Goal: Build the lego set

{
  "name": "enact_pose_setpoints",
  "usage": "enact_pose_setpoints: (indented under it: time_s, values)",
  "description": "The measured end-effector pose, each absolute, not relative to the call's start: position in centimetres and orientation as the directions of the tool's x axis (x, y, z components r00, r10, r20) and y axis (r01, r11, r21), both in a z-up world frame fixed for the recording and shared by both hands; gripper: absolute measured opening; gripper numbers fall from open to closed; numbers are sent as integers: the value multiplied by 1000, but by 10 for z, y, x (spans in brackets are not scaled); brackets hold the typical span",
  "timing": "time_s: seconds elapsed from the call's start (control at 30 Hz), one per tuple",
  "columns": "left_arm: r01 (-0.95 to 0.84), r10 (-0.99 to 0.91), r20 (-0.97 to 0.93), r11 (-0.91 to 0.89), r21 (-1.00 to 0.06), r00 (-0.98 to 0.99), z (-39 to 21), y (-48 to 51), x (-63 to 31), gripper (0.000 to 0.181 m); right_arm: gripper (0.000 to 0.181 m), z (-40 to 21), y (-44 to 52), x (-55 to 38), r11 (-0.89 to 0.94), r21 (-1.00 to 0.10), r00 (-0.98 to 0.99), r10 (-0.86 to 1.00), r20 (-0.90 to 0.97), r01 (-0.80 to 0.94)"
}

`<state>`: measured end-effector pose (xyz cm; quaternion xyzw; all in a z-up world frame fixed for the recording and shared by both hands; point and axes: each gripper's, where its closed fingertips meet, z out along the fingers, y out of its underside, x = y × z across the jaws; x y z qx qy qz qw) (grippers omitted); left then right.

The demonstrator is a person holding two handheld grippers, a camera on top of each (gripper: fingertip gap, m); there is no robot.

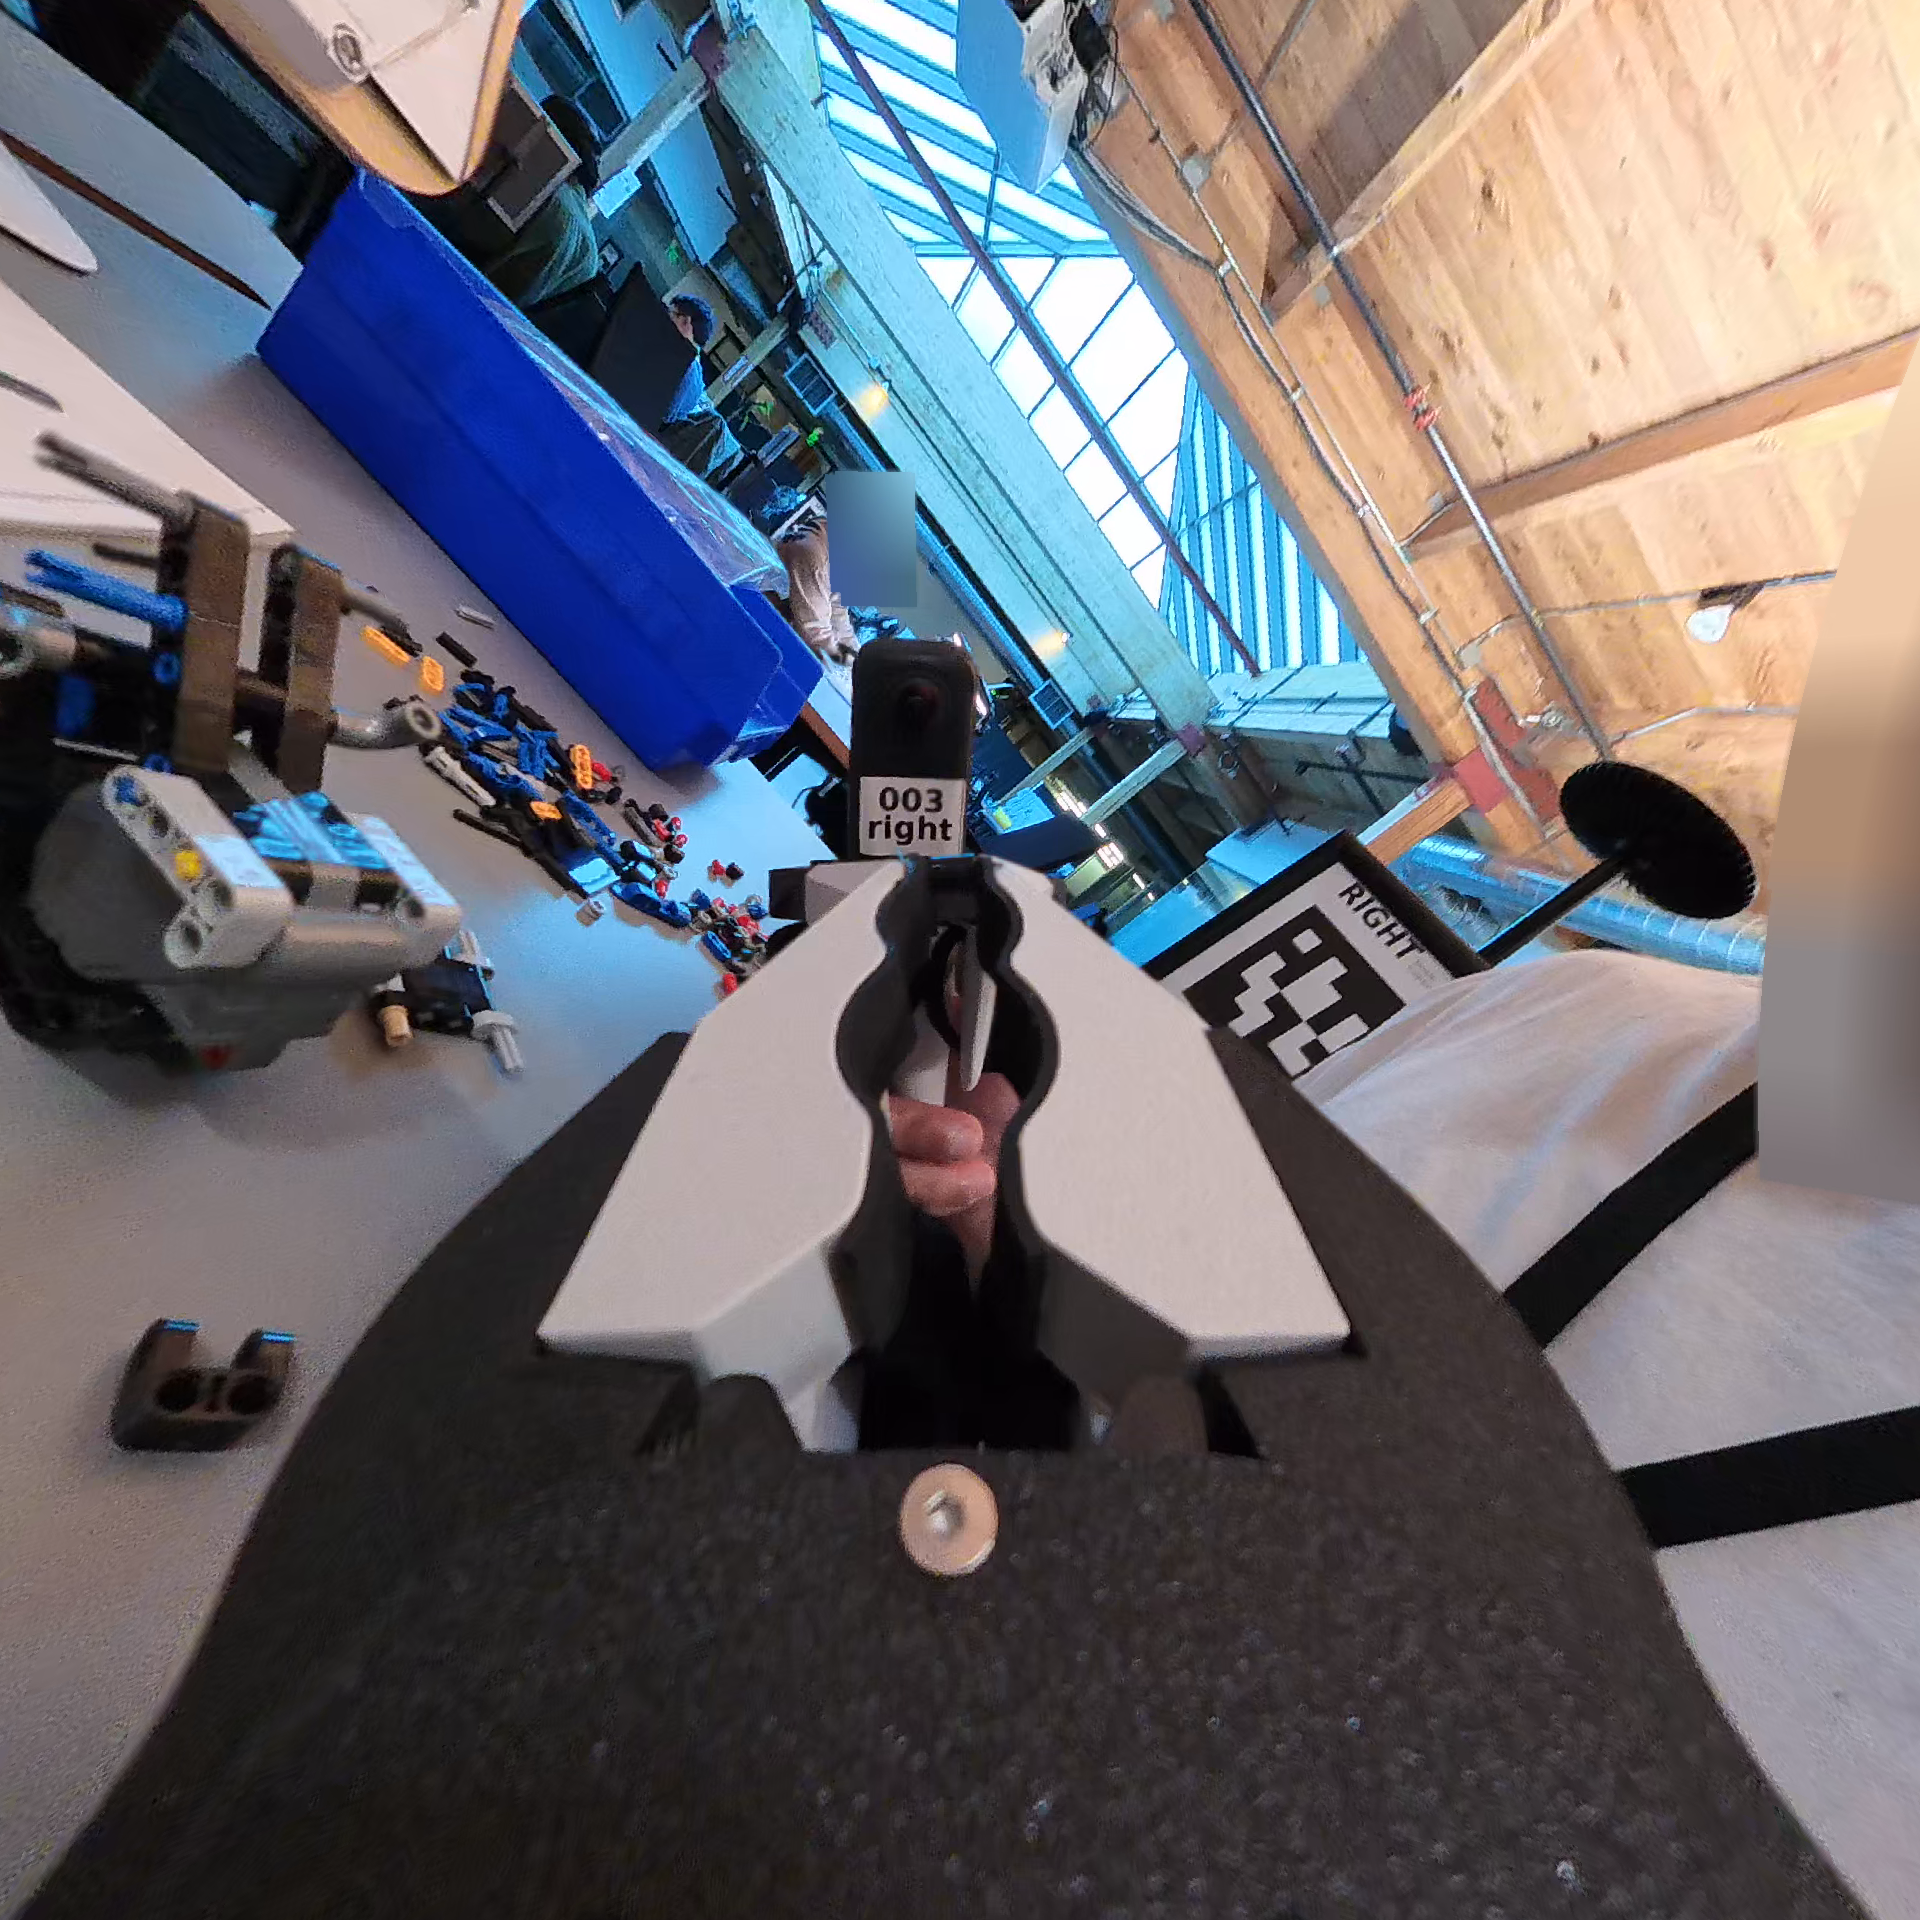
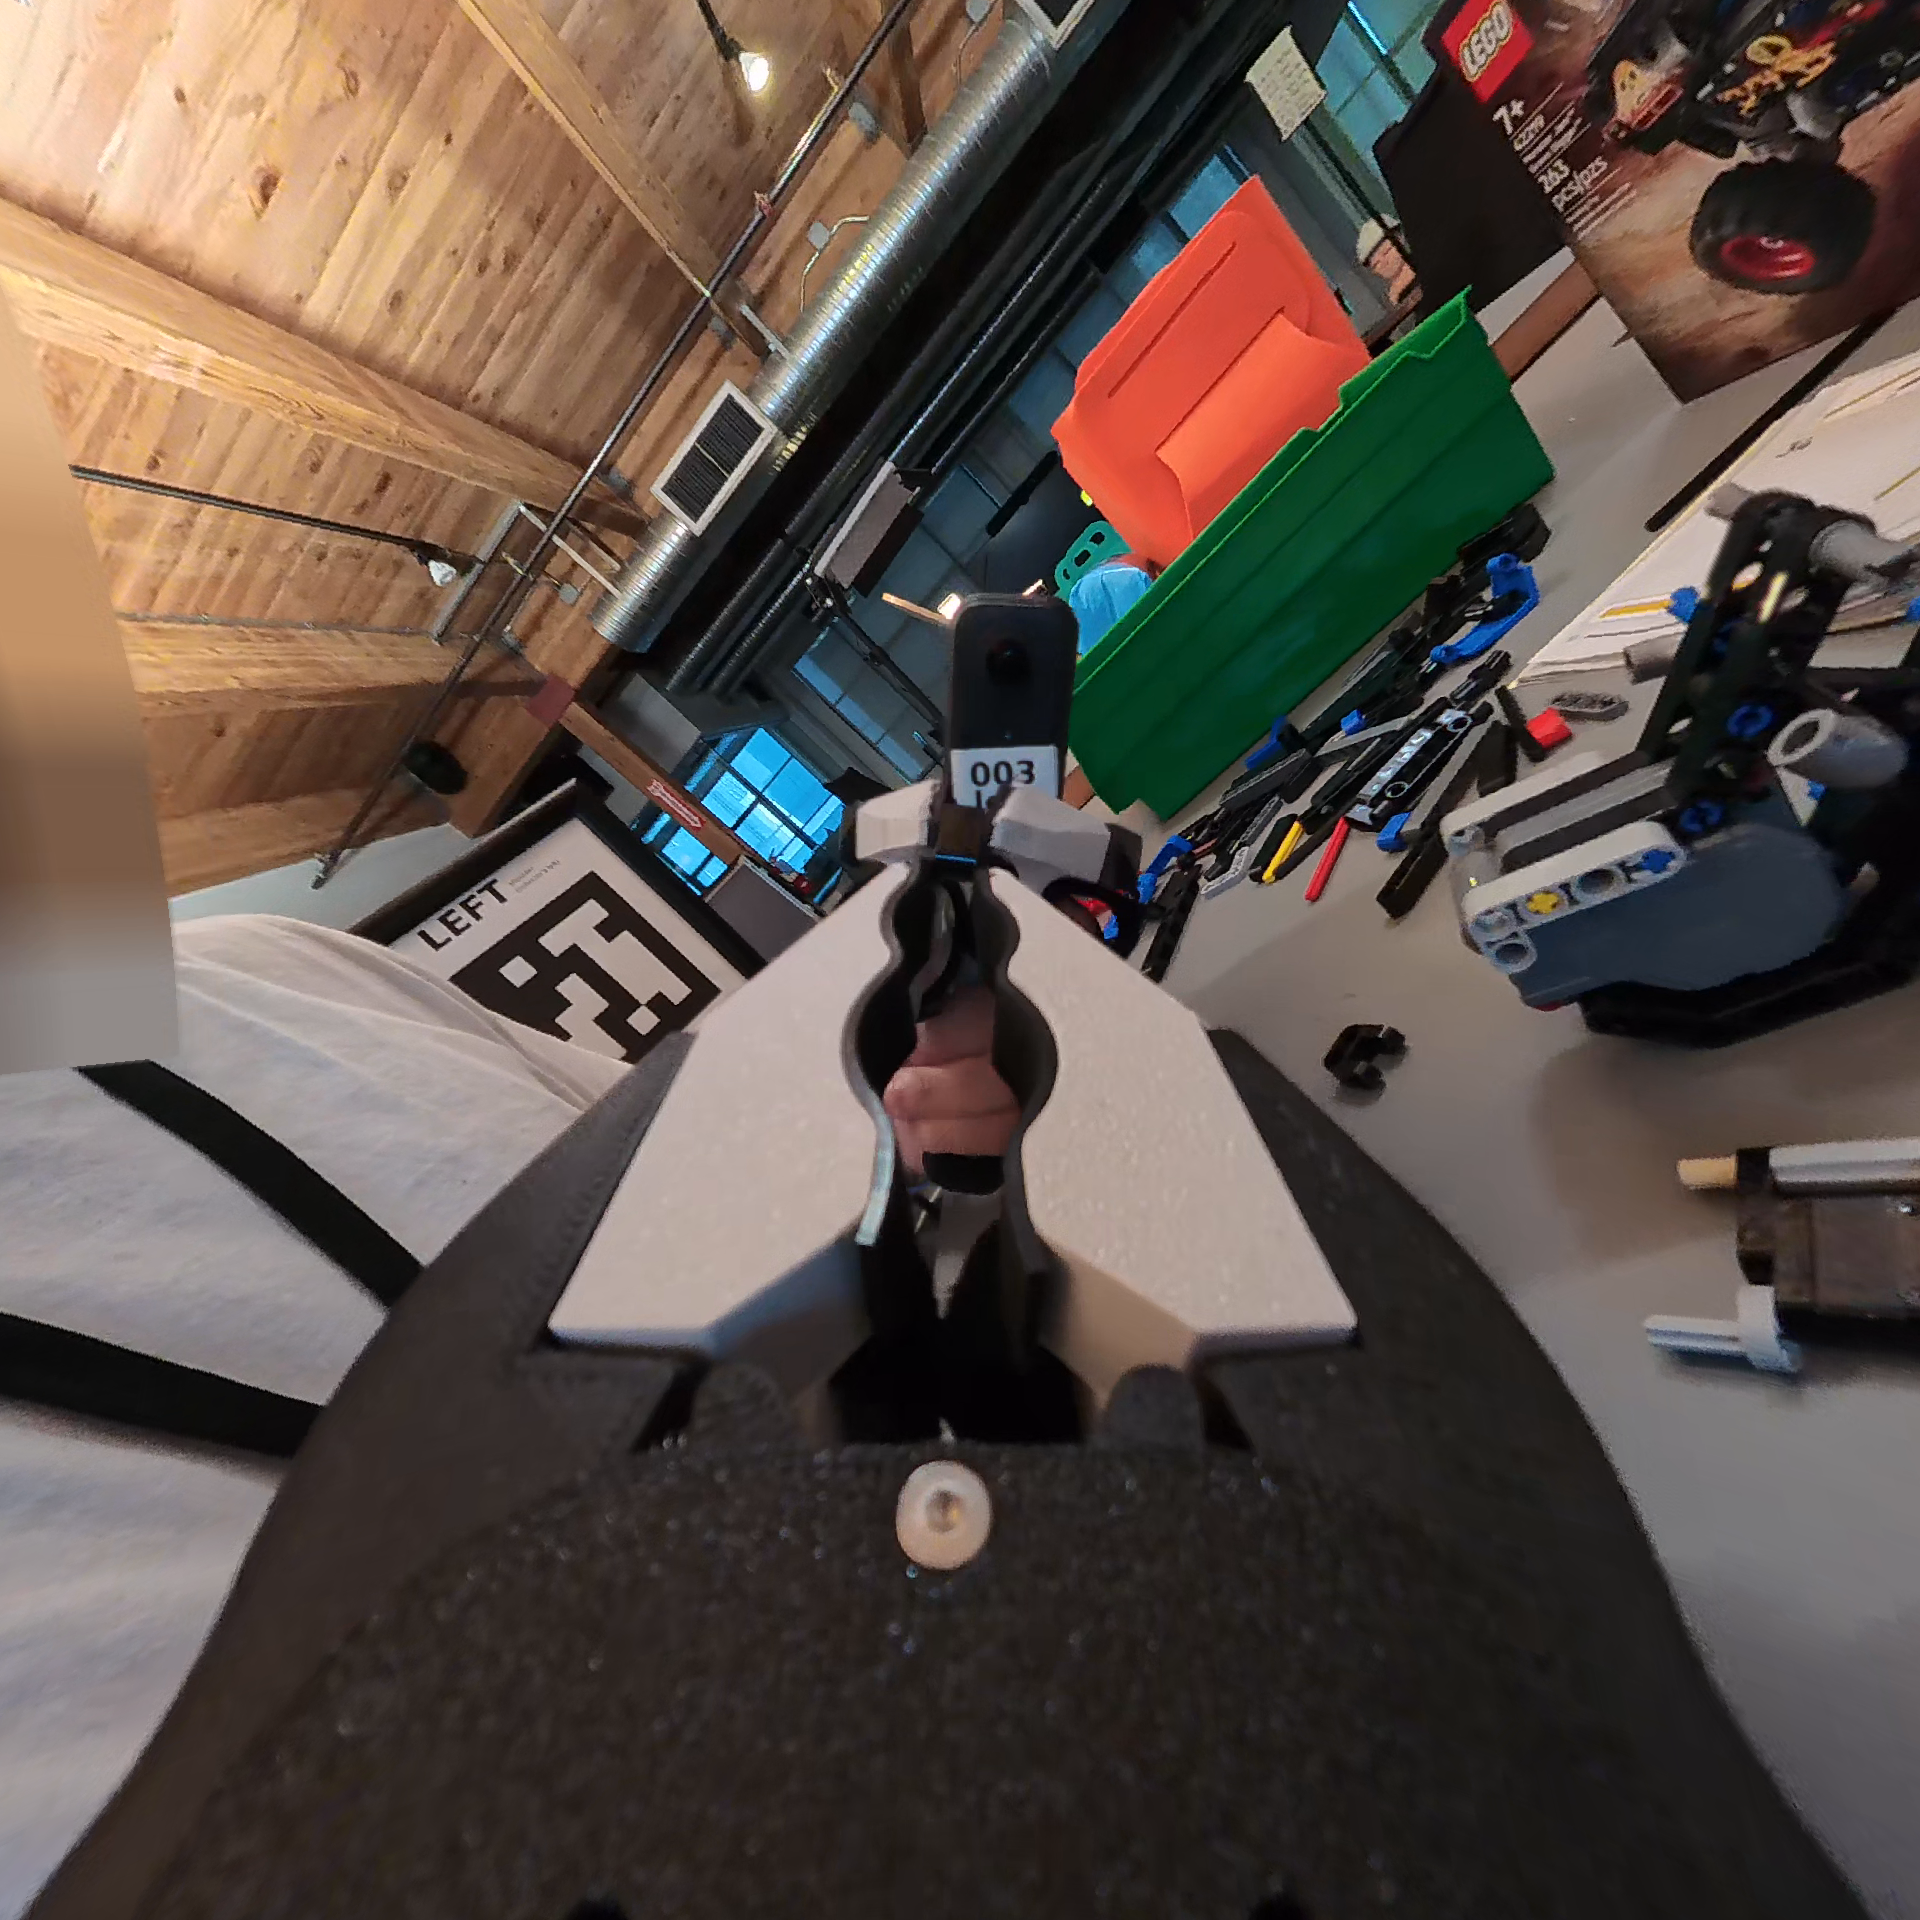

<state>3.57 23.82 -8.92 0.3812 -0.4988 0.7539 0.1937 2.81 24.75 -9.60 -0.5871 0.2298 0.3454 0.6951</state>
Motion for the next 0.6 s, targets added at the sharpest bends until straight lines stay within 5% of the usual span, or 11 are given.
enact_pose_setpoints:
  time_s: [0.17, 0.4, 0.6]
  values:
    - [-679, -161, 781, -410, -609, -603, -98, 242, 38, 5, 6, -105, 250, 30, 35, -650, 646, 169, -745, -759]
    - [-622, -453, 704, -344, -704, -547, -131, 280, 49, 6, 12, -122, 243, 47, -27, -853, 850, -104, -517, -522]
    - [-589, -596, 587, -224, -776, -547, -150, 315, 45, 6, 15, -165, 236, 33, -418, -887, 978, -155, -141, -194]
